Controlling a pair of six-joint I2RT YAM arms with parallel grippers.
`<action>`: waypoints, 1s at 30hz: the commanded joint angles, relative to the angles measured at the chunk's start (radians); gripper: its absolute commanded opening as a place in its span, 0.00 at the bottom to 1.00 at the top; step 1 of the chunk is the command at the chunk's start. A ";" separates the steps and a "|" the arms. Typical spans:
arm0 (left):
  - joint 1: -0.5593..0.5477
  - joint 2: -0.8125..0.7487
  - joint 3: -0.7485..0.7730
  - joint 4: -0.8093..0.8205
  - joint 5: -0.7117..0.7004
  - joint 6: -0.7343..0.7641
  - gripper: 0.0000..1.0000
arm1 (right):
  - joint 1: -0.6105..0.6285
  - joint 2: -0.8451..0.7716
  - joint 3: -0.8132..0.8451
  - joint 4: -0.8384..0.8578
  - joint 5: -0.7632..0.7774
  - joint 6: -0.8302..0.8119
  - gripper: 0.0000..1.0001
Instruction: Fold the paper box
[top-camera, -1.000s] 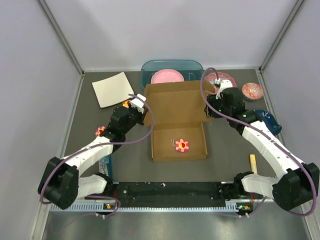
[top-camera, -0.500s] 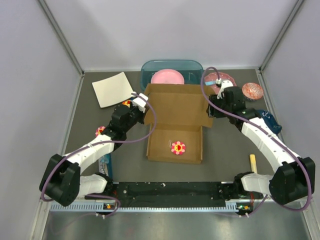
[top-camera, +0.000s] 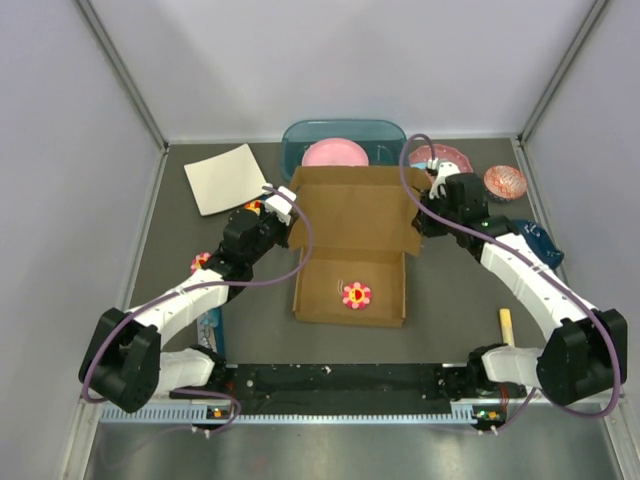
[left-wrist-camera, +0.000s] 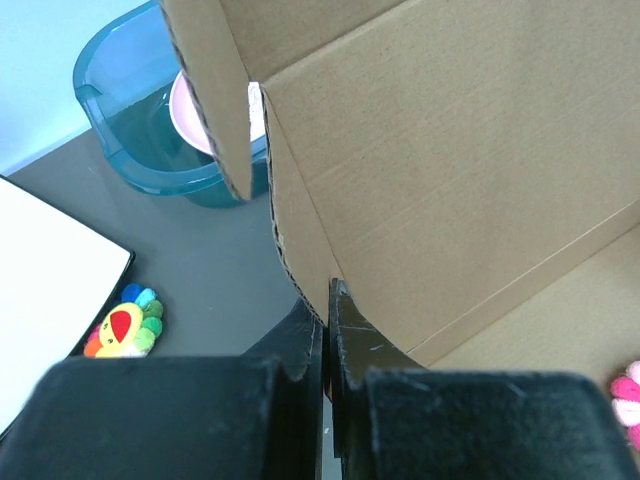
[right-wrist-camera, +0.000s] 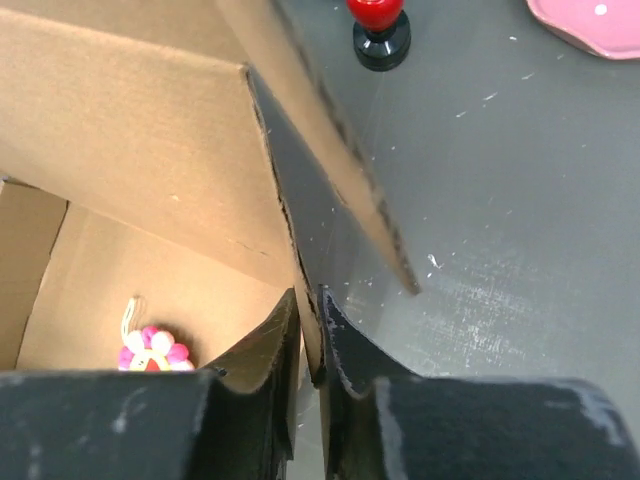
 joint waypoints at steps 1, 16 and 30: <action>0.004 -0.008 -0.013 -0.009 -0.007 0.012 0.00 | -0.005 -0.028 -0.034 0.050 -0.001 0.021 0.06; 0.002 -0.072 -0.039 -0.023 -0.062 -0.063 0.00 | 0.150 -0.198 -0.310 0.214 0.272 0.077 0.00; 0.005 -0.098 0.005 -0.095 -0.067 -0.078 0.31 | 0.158 -0.232 -0.330 0.221 0.309 0.094 0.00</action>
